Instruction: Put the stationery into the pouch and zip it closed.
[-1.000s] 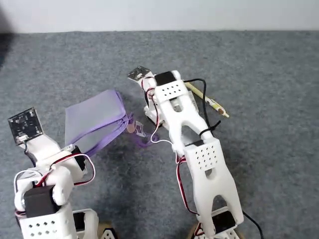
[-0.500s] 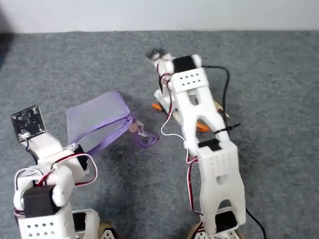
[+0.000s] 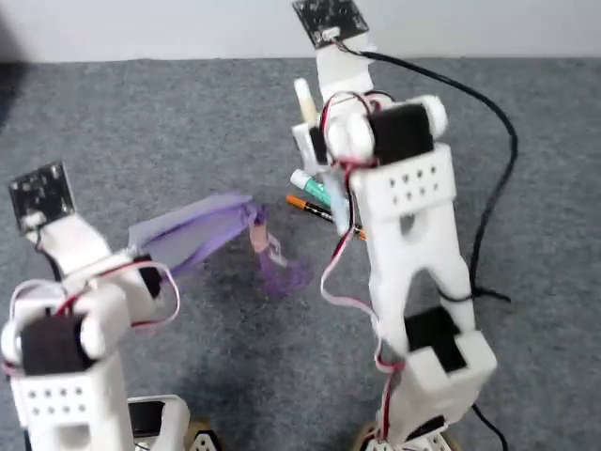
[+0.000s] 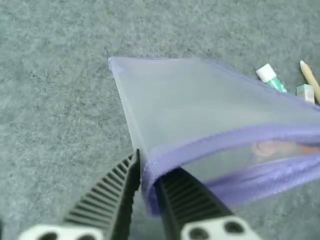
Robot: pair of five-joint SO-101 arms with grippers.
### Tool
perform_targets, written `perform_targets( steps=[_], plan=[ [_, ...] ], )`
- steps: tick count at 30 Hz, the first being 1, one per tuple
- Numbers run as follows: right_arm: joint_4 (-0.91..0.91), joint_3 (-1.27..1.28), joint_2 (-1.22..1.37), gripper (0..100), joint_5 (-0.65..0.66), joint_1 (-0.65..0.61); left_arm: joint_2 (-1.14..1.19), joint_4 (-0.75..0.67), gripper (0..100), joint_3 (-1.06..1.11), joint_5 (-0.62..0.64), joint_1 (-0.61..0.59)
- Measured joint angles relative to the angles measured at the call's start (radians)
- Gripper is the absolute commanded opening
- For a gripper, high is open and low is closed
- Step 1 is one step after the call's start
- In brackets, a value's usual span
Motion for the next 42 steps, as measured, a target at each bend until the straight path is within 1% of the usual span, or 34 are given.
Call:
perform_targets(
  steps=[6, 11, 17, 24, 27, 31, 34, 36, 42],
  plan=[
    [0.000, -0.002, -0.198, 0.8, -0.190, -0.167, 0.149, 0.000, 1, -0.083, 0.015, 0.002],
    [-0.005, -0.002, -0.230, 0.8, -0.307, -0.259, 0.226, 0.000, 1, -0.121, 0.020, 0.002],
    [-0.011, -0.002, -0.270, 0.8, -0.330, -0.290, 0.285, 0.000, 1, -0.172, 0.021, 0.002],
    [0.003, 0.023, -0.382, 0.8, -0.341, -0.287, 0.321, 0.000, 1, -0.196, 0.021, 0.002],
    [0.003, 0.141, -0.476, 0.8, -0.362, -0.281, 0.321, 0.000, 1, -0.198, 0.021, 0.002],
    [-0.006, 0.391, -0.643, 0.8, -0.385, -0.276, 0.321, 0.000, 1, -0.198, 0.021, 0.002],
    [-0.107, 0.594, -0.767, 0.8, -0.391, -0.256, 0.321, 0.000, 1, -0.198, 0.021, 0.002],
    [-0.215, 0.721, -0.833, 0.8, -0.394, -0.249, 0.321, 0.000, 1, -0.198, 0.021, 0.002],
    [-0.637, 1.063, -0.898, 0.8, -0.394, -0.241, 0.321, 0.000, 1, -0.198, 0.021, 0.002]
  ],
)
